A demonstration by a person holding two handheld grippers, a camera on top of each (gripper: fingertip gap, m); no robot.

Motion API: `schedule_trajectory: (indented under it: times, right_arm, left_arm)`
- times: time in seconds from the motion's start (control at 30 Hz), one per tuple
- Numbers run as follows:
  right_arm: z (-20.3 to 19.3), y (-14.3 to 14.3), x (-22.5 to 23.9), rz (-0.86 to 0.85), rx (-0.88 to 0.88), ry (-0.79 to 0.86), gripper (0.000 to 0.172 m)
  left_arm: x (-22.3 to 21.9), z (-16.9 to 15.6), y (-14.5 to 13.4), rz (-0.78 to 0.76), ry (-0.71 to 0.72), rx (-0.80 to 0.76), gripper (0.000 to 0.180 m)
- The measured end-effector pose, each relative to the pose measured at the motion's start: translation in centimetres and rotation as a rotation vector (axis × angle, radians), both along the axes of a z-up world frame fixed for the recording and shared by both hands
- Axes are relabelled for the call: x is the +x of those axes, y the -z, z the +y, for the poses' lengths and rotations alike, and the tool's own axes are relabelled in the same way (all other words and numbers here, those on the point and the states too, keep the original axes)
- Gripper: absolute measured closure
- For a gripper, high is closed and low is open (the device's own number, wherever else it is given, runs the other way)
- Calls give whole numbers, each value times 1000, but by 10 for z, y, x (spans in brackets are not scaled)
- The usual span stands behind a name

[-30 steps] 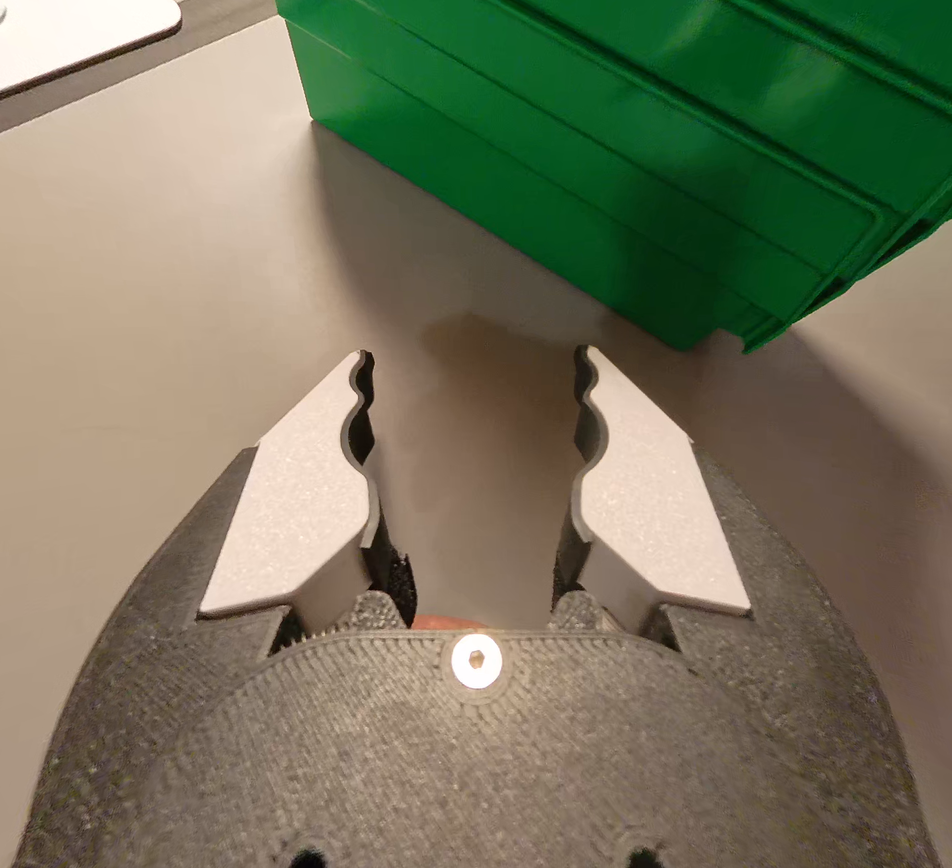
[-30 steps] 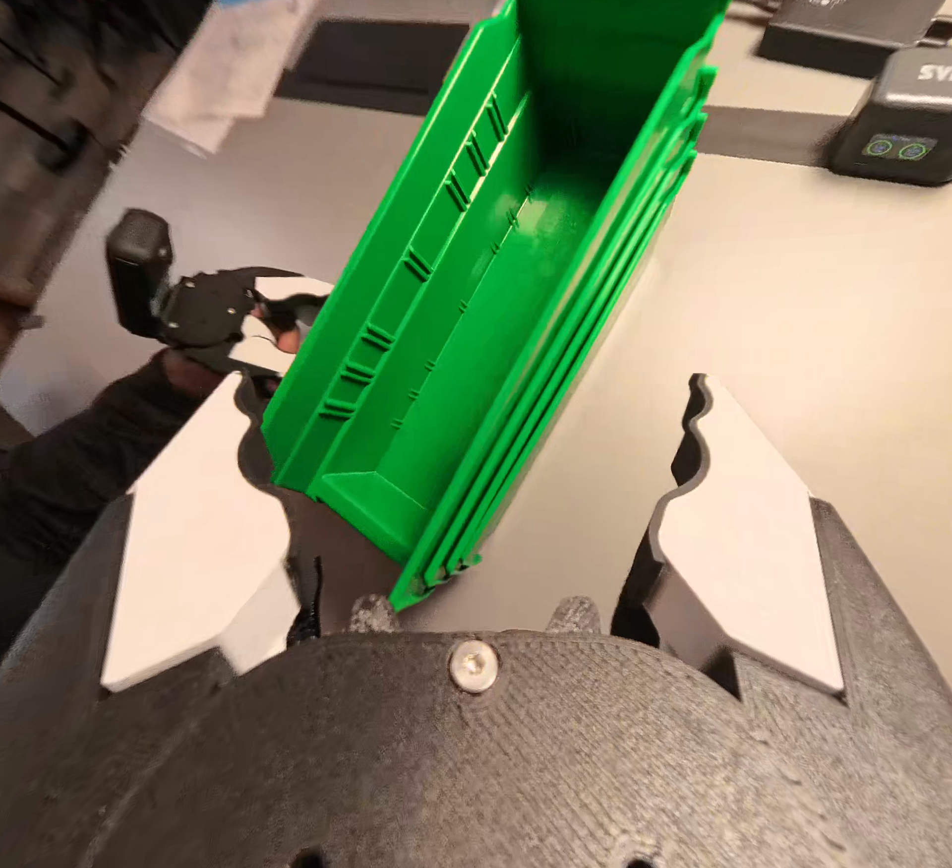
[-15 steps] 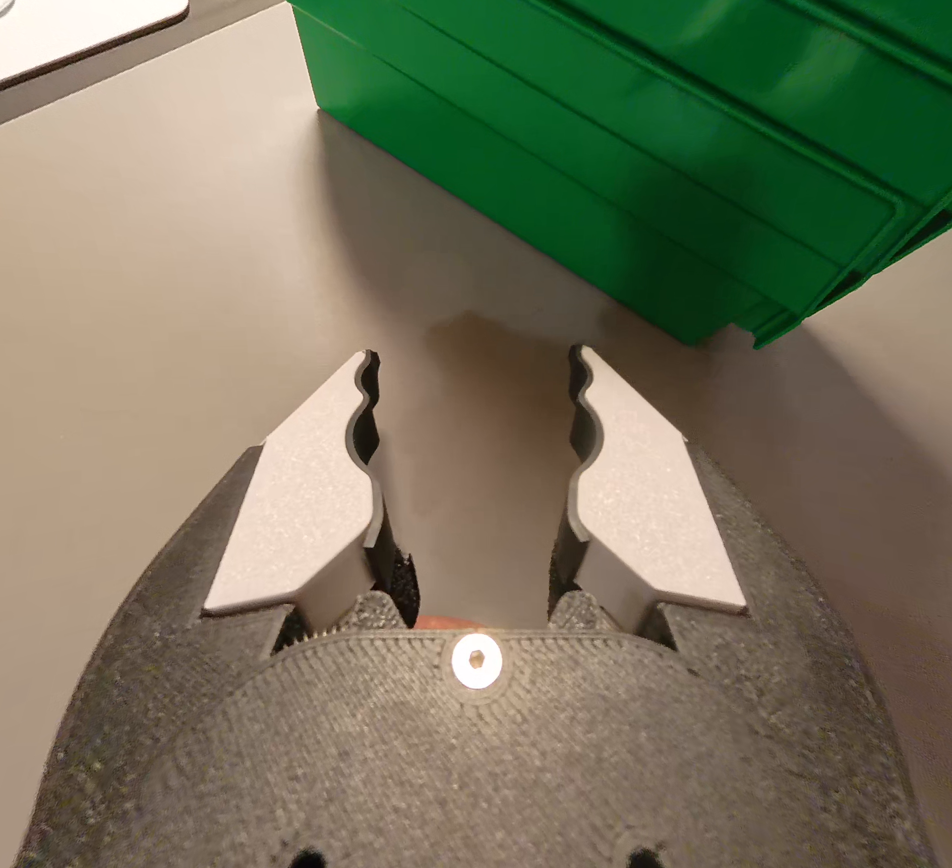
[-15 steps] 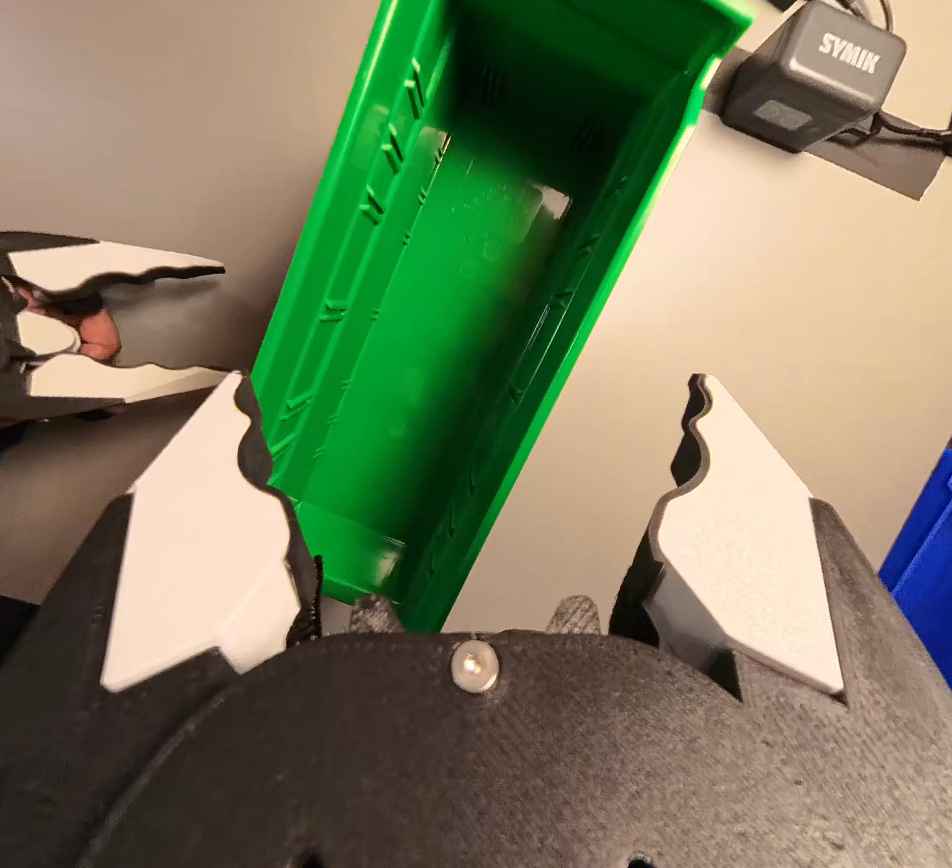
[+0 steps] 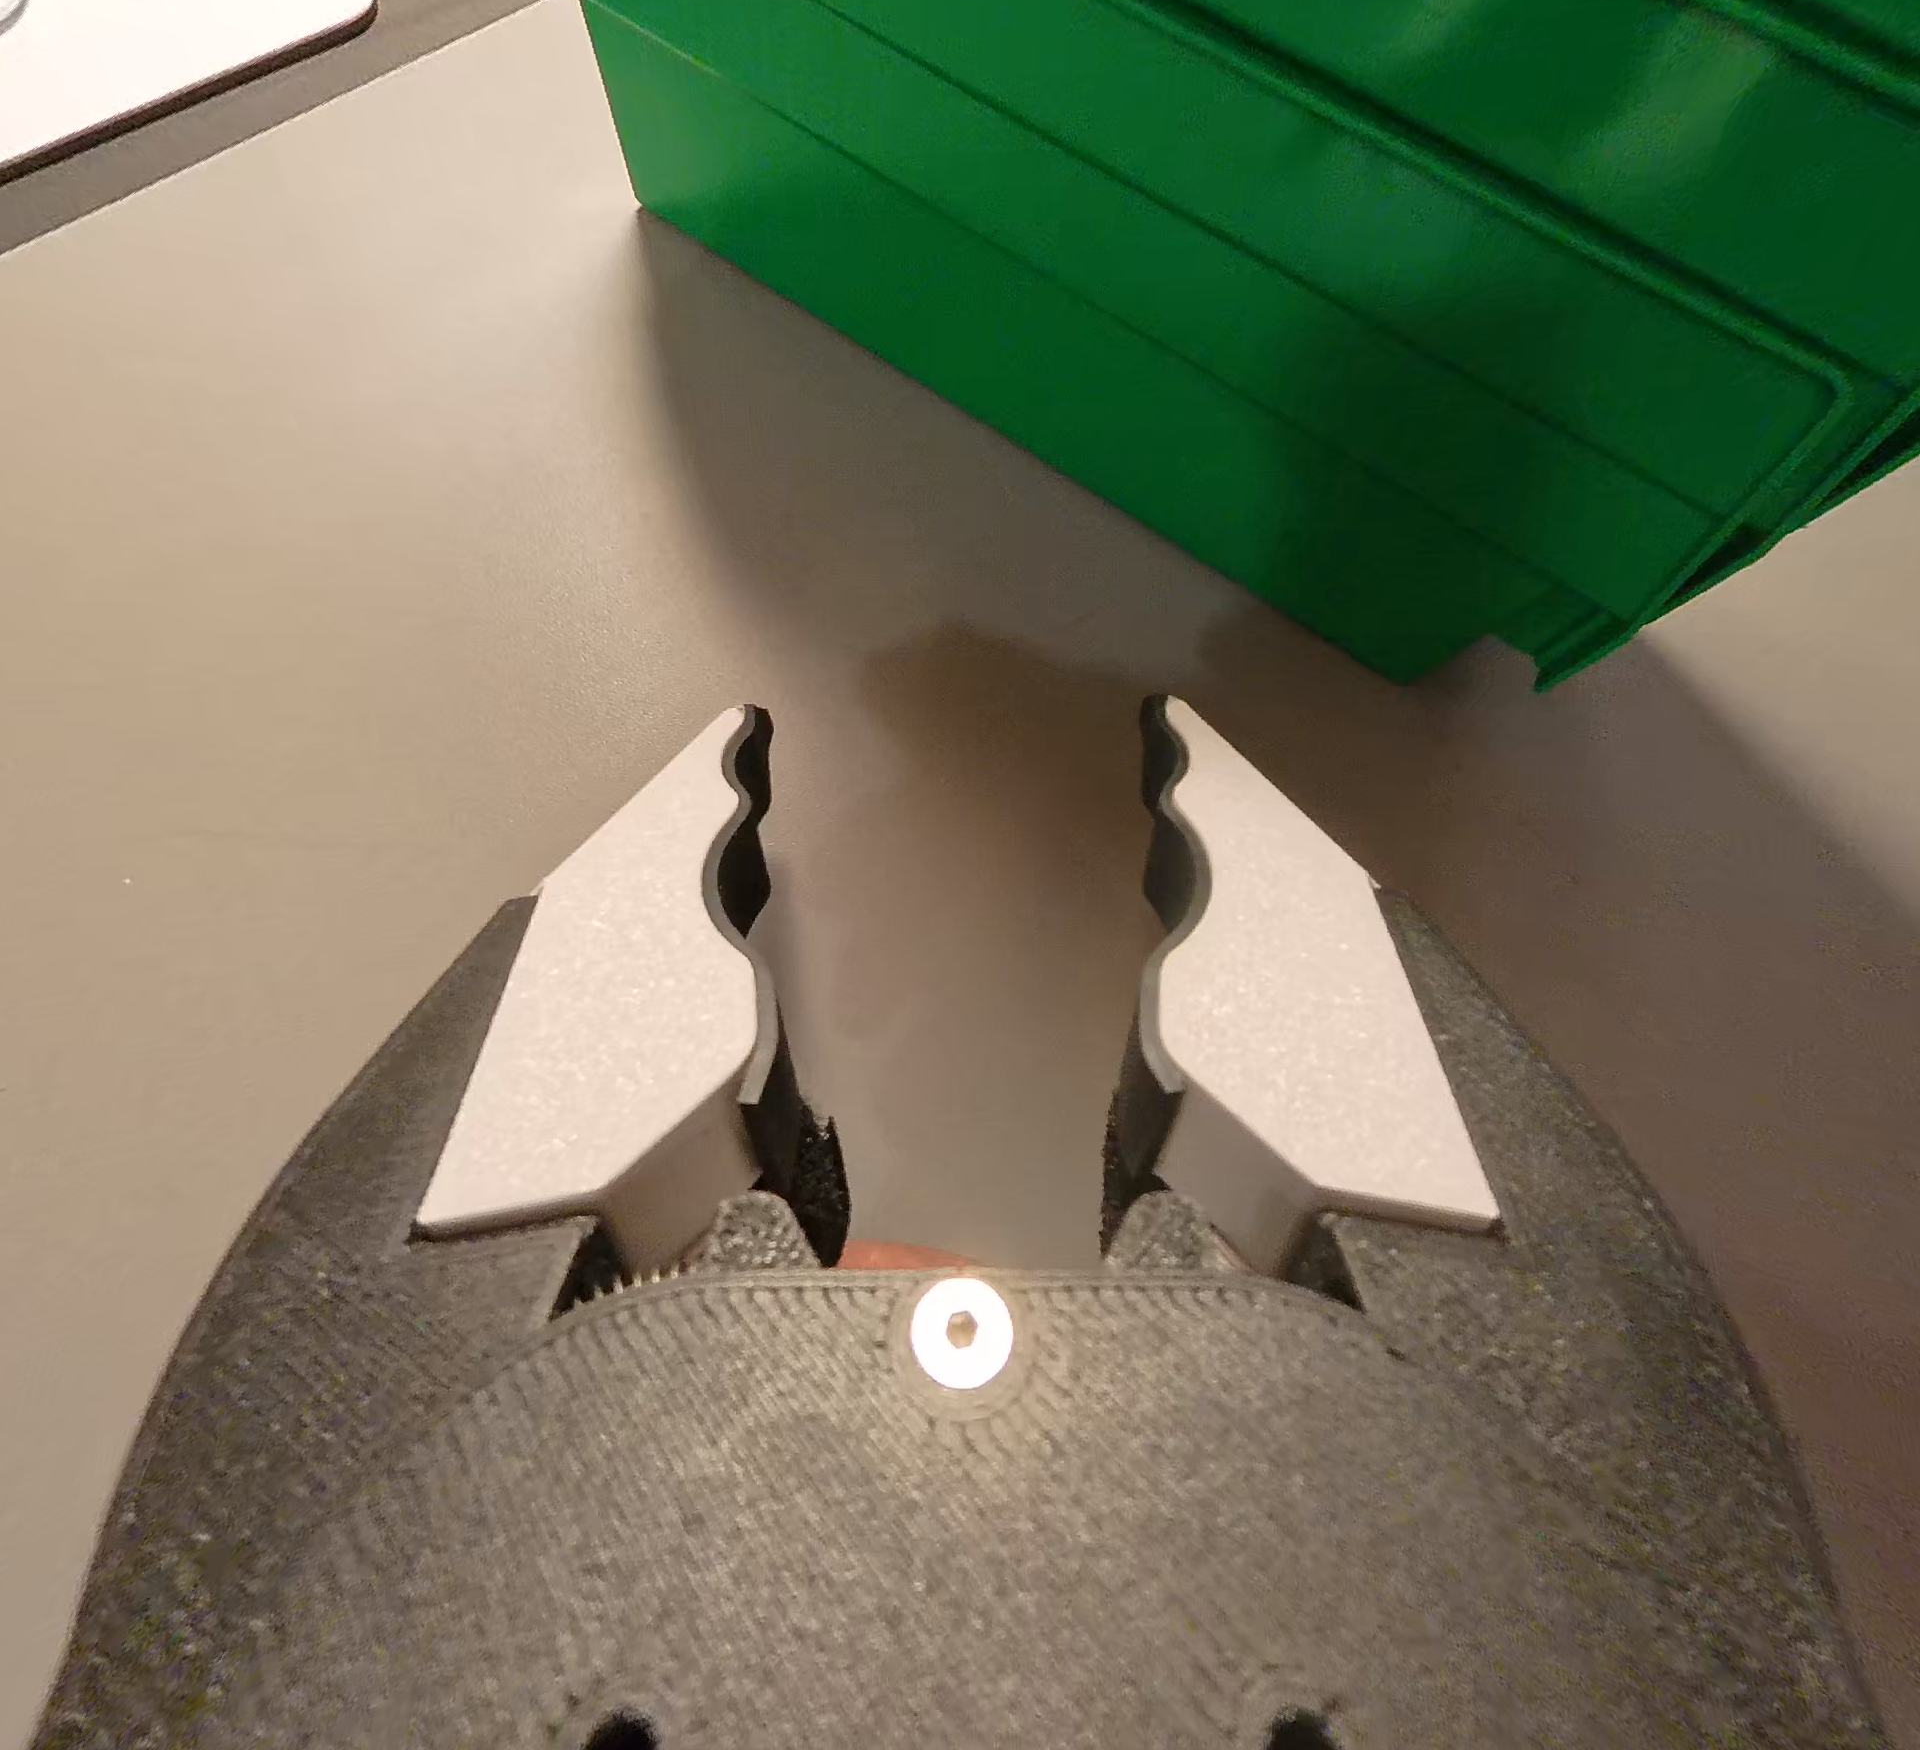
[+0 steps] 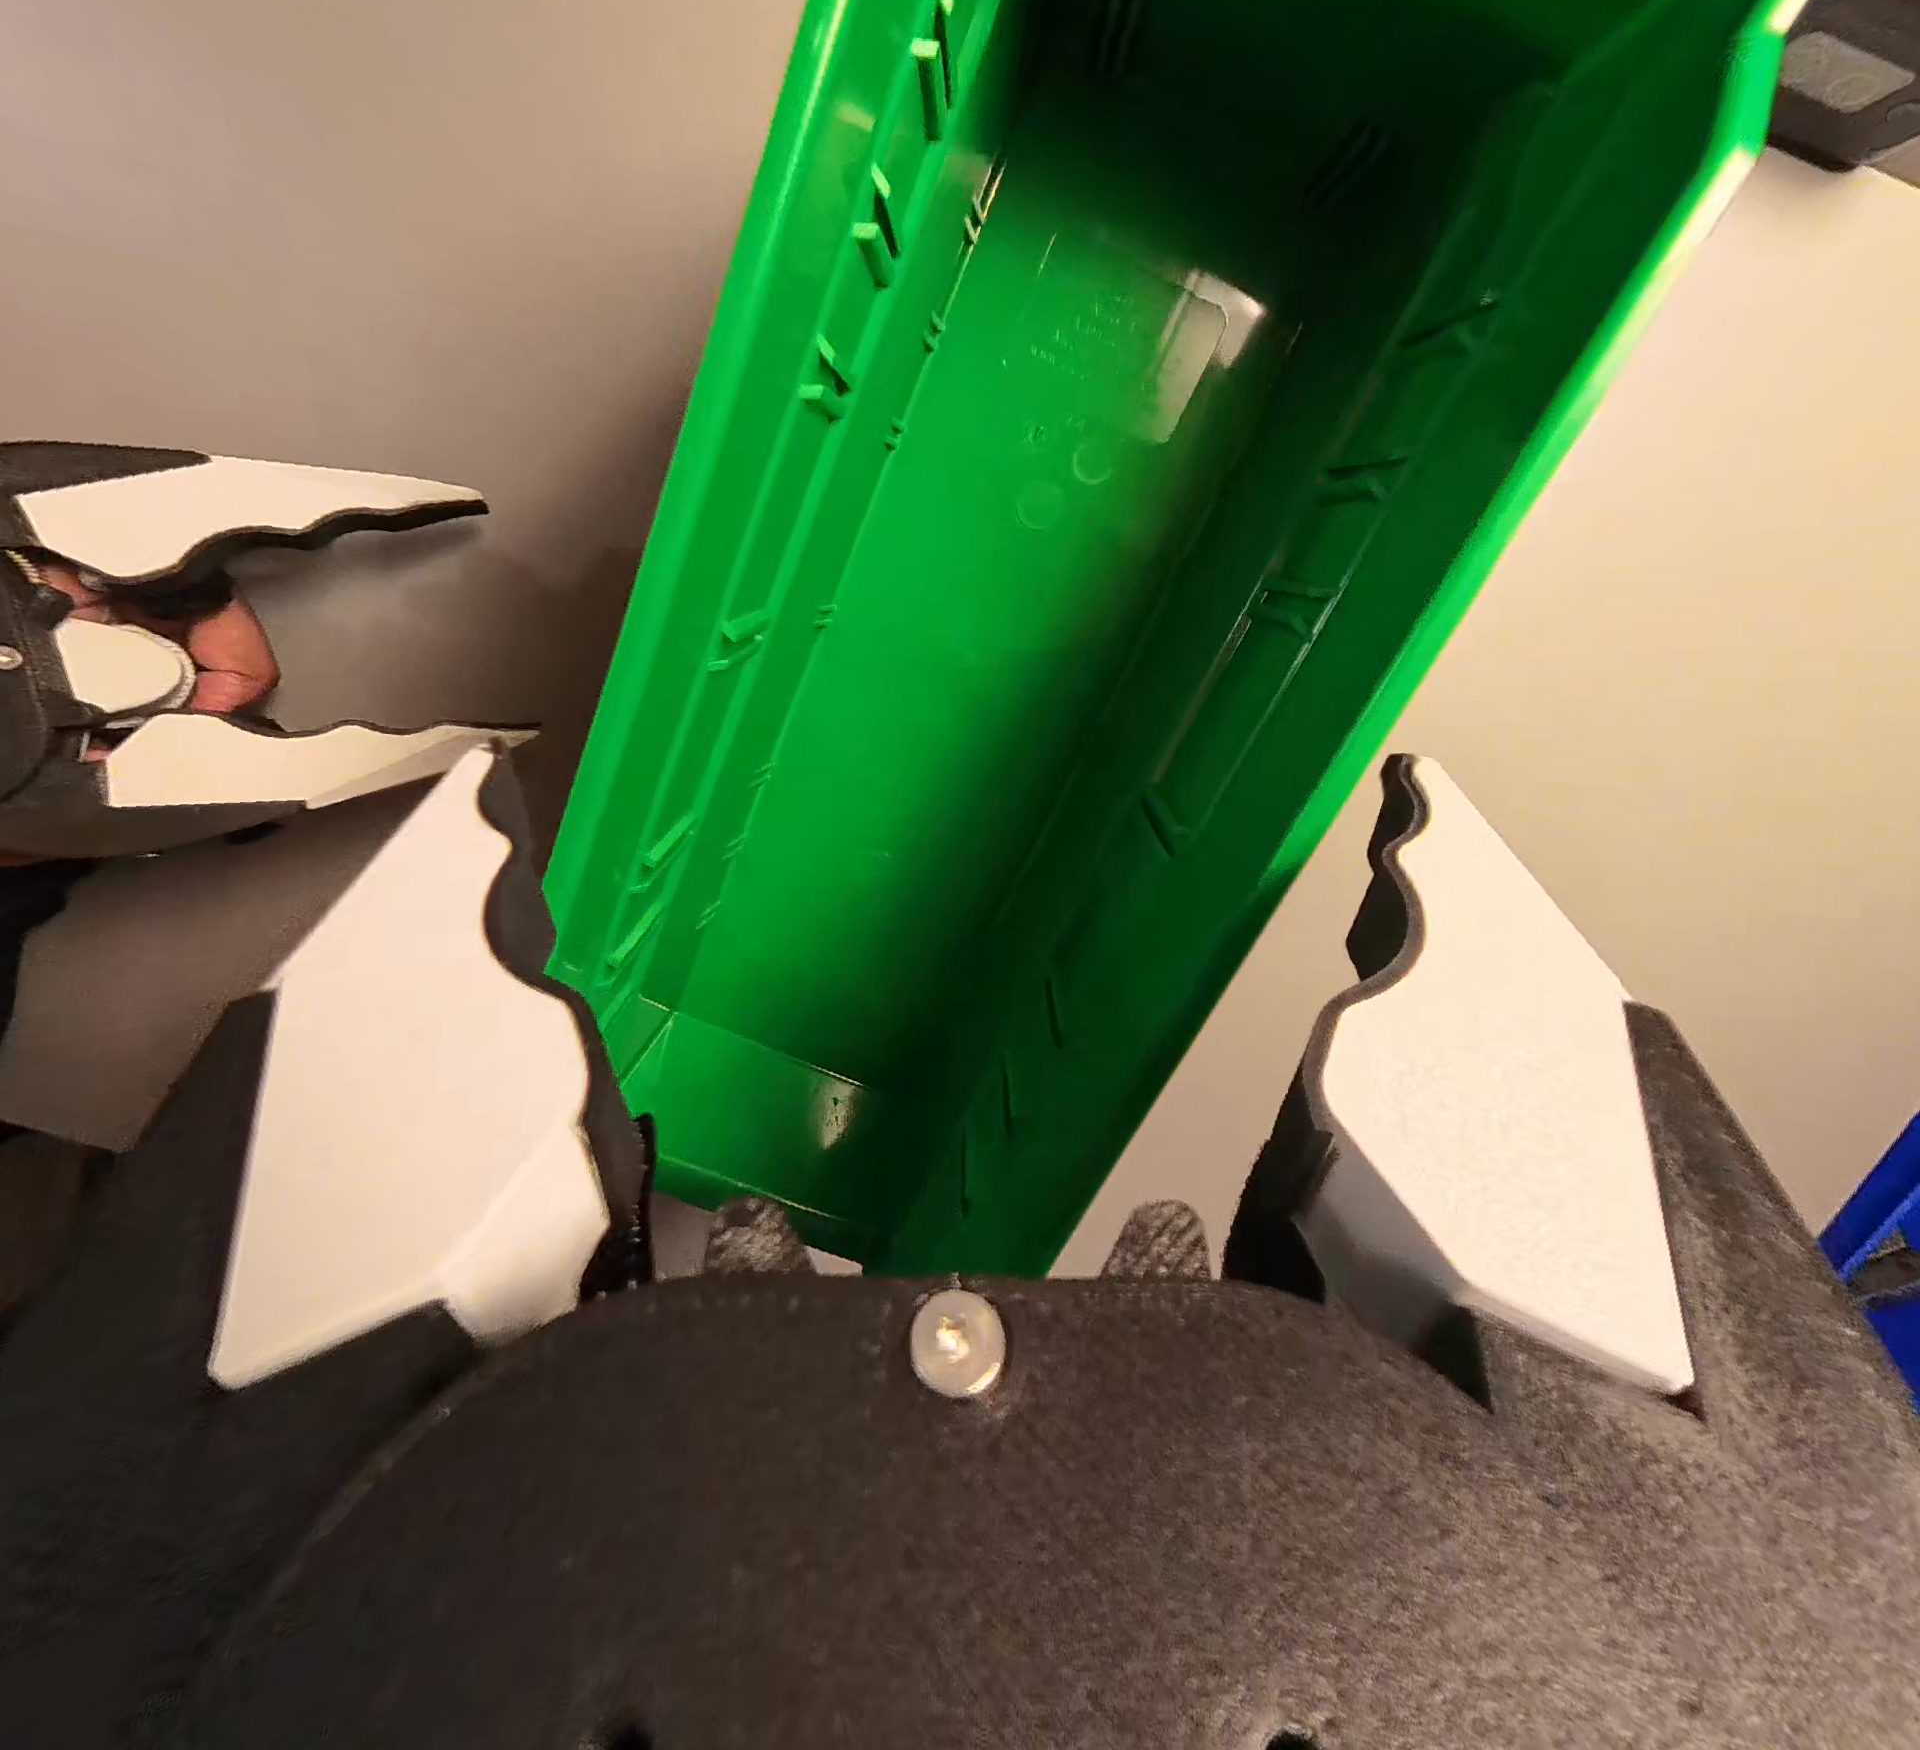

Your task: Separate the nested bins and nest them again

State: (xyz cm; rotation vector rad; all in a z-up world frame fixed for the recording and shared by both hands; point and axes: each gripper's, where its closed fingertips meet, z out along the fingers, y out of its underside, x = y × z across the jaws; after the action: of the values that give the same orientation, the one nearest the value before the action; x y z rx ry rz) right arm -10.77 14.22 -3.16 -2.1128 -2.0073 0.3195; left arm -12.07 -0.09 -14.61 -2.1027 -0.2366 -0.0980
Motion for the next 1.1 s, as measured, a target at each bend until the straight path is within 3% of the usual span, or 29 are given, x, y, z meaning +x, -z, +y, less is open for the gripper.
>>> schedule_trajectory:
  times: [0.4,0.77,1.1]
  right_arm:
    - [-5,1,0,-7,-40,-13,45]
    - [-4,-7,6,-29,-44,-29,49]
    - [-6,-65,2,75,-29,-56,54]
  left_arm:
    - [0,0,0,-5,0,1,111]
    - [0,0,0,-9,4,3,111]
    - [0,-1,-1,-13,4,7,111]
